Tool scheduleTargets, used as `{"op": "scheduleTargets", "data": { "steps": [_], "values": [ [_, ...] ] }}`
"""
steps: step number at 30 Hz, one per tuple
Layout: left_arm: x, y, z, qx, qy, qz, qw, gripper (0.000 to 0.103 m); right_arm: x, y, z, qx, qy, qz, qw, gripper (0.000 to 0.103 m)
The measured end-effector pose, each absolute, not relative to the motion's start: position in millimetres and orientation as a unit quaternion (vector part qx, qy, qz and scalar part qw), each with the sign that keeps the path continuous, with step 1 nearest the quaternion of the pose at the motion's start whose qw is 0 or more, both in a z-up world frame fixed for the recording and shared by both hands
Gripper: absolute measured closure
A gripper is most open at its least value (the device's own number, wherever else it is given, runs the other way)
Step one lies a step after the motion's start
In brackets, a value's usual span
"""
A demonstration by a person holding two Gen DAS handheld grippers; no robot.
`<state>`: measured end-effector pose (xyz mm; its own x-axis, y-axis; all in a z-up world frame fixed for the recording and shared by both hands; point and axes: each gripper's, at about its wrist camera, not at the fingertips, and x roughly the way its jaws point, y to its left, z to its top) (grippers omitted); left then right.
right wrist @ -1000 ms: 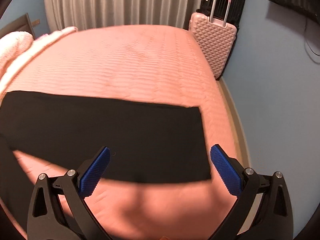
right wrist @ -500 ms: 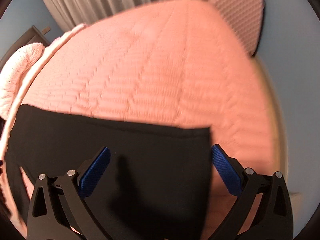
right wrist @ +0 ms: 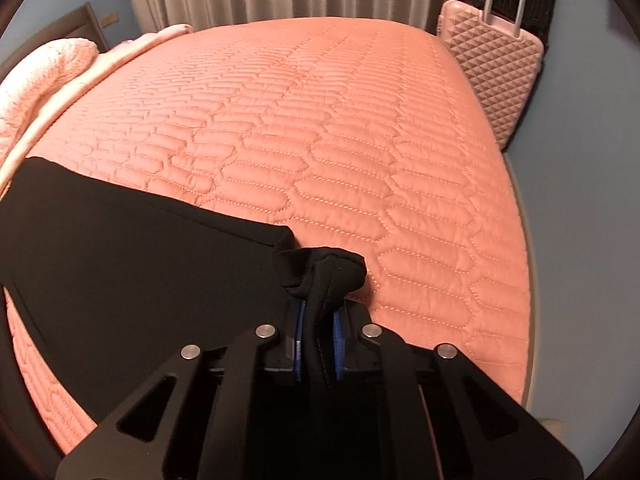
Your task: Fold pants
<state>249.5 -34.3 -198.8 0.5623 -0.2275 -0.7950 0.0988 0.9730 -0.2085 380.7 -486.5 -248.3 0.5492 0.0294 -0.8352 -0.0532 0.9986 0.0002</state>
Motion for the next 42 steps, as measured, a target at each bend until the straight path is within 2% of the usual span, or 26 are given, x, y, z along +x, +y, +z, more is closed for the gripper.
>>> {"op": "scheduleTargets", "data": {
  "steps": [3,8,10,13,16,19,21,23,25,26,28,29,31,32,33,38,42],
  "values": [
    [272,8,-179,-0.05,0.422,-0.064,0.903,0.006,382,-484,-249,-0.017,0.48,0.007,0.877,0.093],
    [359,122,-154,-0.023,0.372,-0.011,0.928,0.005,382,-482,-253,-0.008,0.486,-0.016,0.874,0.093],
    [406,177,-154,-0.018,0.38,0.018,0.924,0.005,382,-481,-255,-0.01,0.488,-0.024,0.872,0.093],
    [461,253,-169,-0.091,0.42,0.037,0.902,0.007,384,-482,-256,0.0,0.49,-0.032,0.871,0.092],
    [505,293,-189,-0.149,0.447,0.007,0.882,0.007,385,-482,-256,0.012,0.491,-0.04,0.87,0.091],
    [540,292,-204,-0.079,0.469,0.029,0.879,0.007,385,-480,-257,0.013,0.491,-0.049,0.869,0.091],
    [555,287,-218,-0.067,0.489,0.03,0.869,0.007,385,-479,-257,0.01,0.492,-0.053,0.869,0.091],
    [563,283,-231,-0.069,0.502,0.014,0.862,0.025,386,-478,-257,0.008,0.494,-0.056,0.868,0.091],
    [571,272,-243,-0.064,0.52,-0.002,0.852,0.035,386,-478,-257,0.006,0.495,-0.058,0.867,0.091],
    [573,267,-246,-0.052,0.52,0.001,0.853,0.035,386,-477,-257,0.006,0.496,-0.058,0.867,0.091],
    [575,260,-247,-0.033,0.516,0.002,0.856,0.044,386,-477,-257,0.005,0.495,-0.06,0.867,0.091],
    [576,260,-246,-0.03,0.513,0.007,0.858,0.061,386,-477,-257,0.006,0.495,-0.062,0.867,0.09],
    [571,270,-241,-0.05,0.507,0.011,0.86,0.076,385,-475,-256,0.003,0.494,-0.066,0.867,0.09],
    [571,278,-238,-0.07,0.501,0.004,0.862,0.095,385,-475,-255,0.003,0.493,-0.068,0.867,0.089],
    [564,285,-232,-0.087,0.493,-0.002,0.866,0.101,384,-475,-254,0.006,0.492,-0.071,0.868,0.089],
    [533,287,-193,-0.093,0.454,-0.032,0.885,0.101,374,-471,-243,-0.006,0.487,-0.078,0.87,0.089],
    [491,289,-149,-0.128,0.411,-0.077,0.899,0.101,349,-478,-206,0.023,0.45,-0.068,0.89,0.091]
  ]
}}
